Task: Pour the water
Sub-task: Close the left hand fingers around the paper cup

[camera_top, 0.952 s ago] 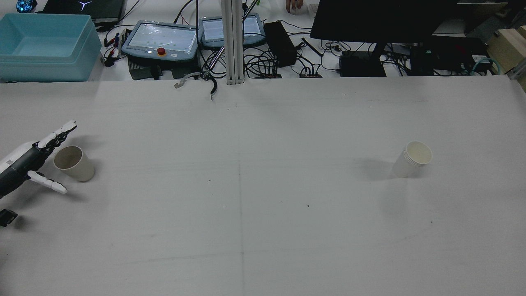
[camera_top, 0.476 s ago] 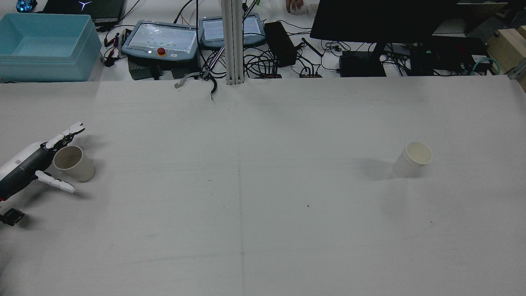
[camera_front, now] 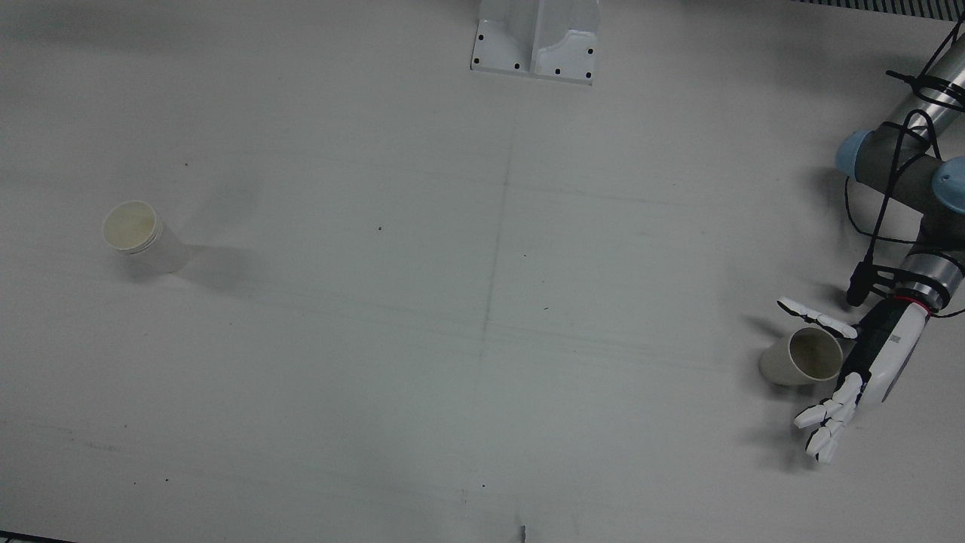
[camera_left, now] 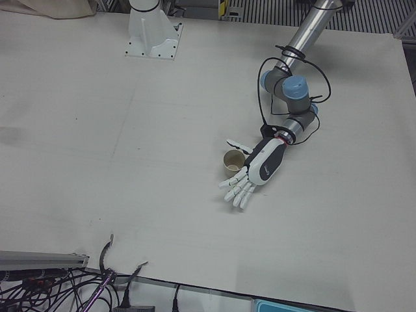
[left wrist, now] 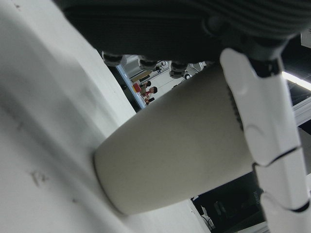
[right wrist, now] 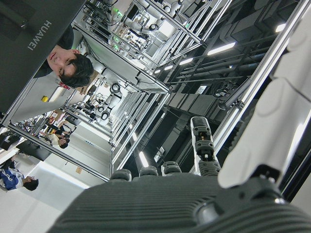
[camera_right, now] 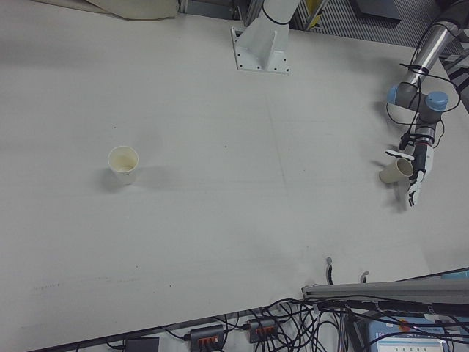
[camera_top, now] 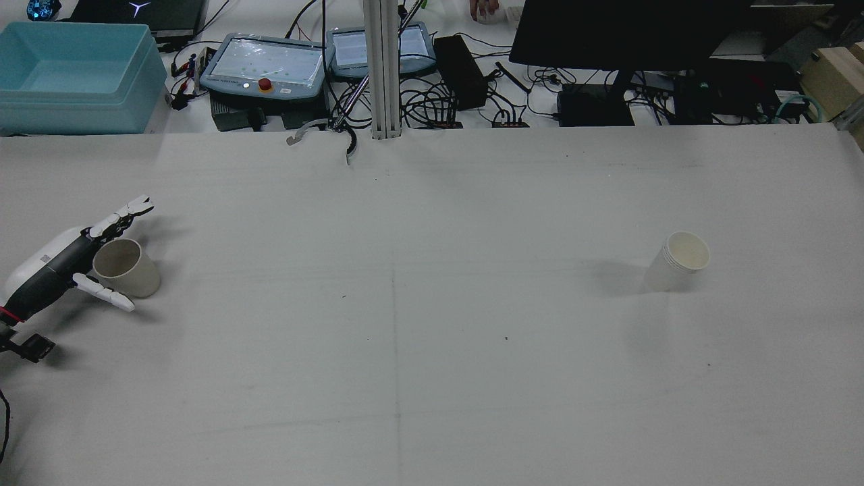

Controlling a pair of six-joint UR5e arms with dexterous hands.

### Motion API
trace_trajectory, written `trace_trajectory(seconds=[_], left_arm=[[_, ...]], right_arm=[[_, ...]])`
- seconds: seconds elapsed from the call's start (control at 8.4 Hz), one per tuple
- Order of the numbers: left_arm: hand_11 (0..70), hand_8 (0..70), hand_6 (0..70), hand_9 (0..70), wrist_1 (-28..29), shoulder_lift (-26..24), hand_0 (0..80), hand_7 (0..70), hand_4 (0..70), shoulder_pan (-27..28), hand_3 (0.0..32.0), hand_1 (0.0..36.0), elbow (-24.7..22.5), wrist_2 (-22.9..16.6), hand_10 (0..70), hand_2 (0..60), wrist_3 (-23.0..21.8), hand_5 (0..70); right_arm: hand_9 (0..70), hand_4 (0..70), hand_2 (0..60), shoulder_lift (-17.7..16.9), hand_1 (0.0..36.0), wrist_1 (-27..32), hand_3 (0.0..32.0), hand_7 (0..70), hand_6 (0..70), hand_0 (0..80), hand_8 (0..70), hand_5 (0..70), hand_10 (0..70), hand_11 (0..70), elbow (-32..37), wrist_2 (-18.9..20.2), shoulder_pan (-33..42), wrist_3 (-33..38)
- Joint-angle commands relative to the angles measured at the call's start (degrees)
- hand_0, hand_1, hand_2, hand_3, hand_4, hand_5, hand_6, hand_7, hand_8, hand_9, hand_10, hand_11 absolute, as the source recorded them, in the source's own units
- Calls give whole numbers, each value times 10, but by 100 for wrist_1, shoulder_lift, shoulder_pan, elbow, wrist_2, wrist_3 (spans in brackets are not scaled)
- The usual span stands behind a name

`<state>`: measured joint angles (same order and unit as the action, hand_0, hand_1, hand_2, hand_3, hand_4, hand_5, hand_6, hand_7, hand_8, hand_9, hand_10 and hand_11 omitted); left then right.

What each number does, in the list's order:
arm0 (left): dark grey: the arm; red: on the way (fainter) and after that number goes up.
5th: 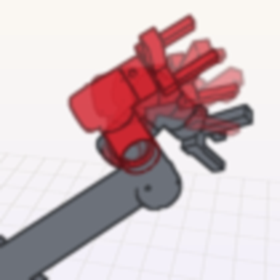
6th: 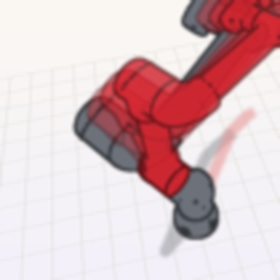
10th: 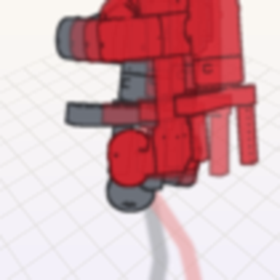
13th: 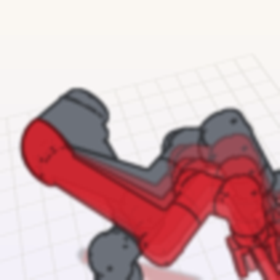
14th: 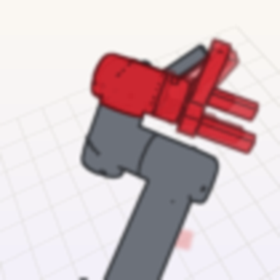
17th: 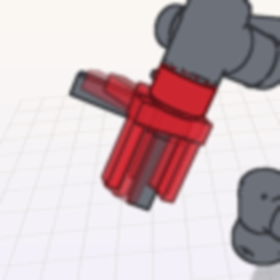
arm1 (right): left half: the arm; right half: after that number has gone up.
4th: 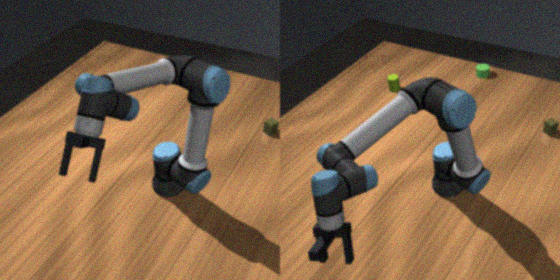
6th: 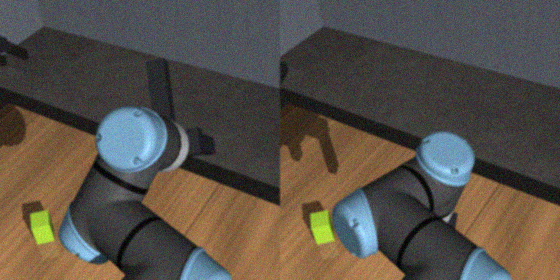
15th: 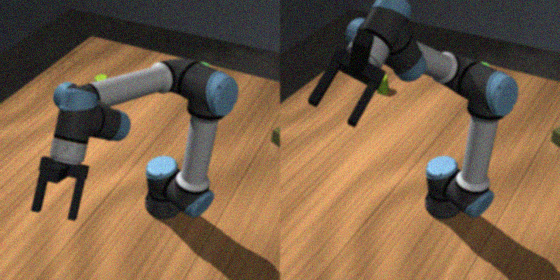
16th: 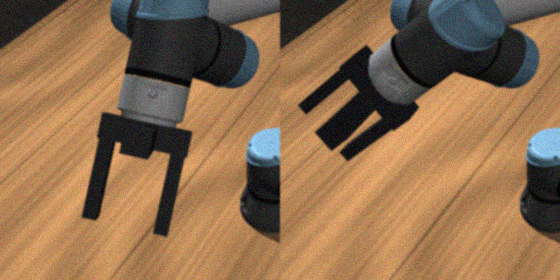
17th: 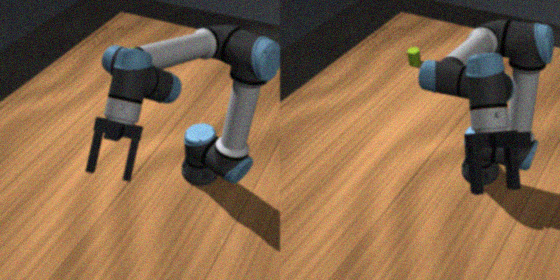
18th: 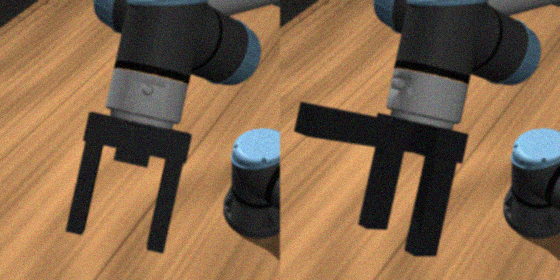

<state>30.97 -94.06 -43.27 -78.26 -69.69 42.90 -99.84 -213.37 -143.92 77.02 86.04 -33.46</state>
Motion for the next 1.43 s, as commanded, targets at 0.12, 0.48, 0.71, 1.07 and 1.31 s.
trace_trajectory(seconds=[0.12, 0.48, 0.71, 1.07, 1.31], left_arm=[[0, 3, 0, 19, -161, -7, 512, 78, 134, 3, 34, 142, -31, 0, 0, 65, -9, 274], [0, 4, 0, 18, -214, -7, 519, 82, 234, -6, 0, 148, -40, -27, 0, 91, -10, 425], [0, 4, 0, 18, -232, -7, 514, 86, 241, 3, 0, 137, -40, -53, 0, 76, -18, 373], [0, 6, 4, 17, -337, -7, 506, 85, 335, 3, 0, 116, -66, -71, 0, 58, -106, 398], [0, 4, 24, 21, -494, -15, 513, 106, 441, 3, 0, 121, -101, -62, 0, 83, -193, 517]], right_arm=[[0, 118, 0, 0, 94, 6, 22, 39, 6, 475, 0, 106, 0, 0, 65, 6, 0, 6], [0, 117, 0, 0, 93, 6, 16, 38, 5, 476, 0, 104, 0, 0, 74, 6, -8, 6], [0, 113, 0, -9, 92, 6, 16, 33, 2, 475, 0, 103, 0, 0, 74, 6, -8, -3], [0, 113, 0, 0, 92, 6, 20, 35, 3, 476, 0, 103, 0, 0, 100, 6, -26, -3], [0, 111, 0, -9, 91, 6, 22, 34, 2, 475, 0, 104, 0, 0, 109, 6, -35, -3]])
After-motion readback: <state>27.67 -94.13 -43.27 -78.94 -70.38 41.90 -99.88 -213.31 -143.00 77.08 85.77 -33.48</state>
